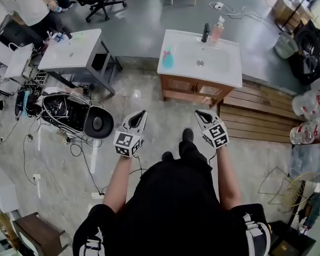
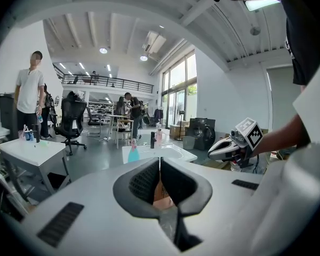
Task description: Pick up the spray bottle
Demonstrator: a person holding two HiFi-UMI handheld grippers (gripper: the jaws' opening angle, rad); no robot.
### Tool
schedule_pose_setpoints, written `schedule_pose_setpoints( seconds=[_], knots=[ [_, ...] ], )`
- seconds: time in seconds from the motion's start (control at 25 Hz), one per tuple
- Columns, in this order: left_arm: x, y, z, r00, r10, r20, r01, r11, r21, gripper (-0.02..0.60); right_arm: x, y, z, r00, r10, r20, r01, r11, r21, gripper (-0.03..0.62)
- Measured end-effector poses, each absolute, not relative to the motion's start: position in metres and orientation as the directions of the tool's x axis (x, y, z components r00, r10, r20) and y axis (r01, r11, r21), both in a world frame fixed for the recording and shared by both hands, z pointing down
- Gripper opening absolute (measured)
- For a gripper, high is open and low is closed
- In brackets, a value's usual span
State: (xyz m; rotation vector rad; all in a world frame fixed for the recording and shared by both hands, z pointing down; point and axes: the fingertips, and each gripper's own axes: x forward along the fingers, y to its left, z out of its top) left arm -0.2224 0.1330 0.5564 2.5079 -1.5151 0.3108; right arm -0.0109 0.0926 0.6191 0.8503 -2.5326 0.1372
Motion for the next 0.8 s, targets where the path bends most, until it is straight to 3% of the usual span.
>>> schedule_pose_setpoints(
  seconds=[0.8],
  knots=[
    [-0.183, -0.008, 0.562, 0.342, -0.890, 0.302, -0.939, -0.338, 0.066, 0.025, 0.024, -0.075, 0.631, -0.763, -0.452, 0.461, -0.506, 0.863, 0.009, 0.015]
  ],
)
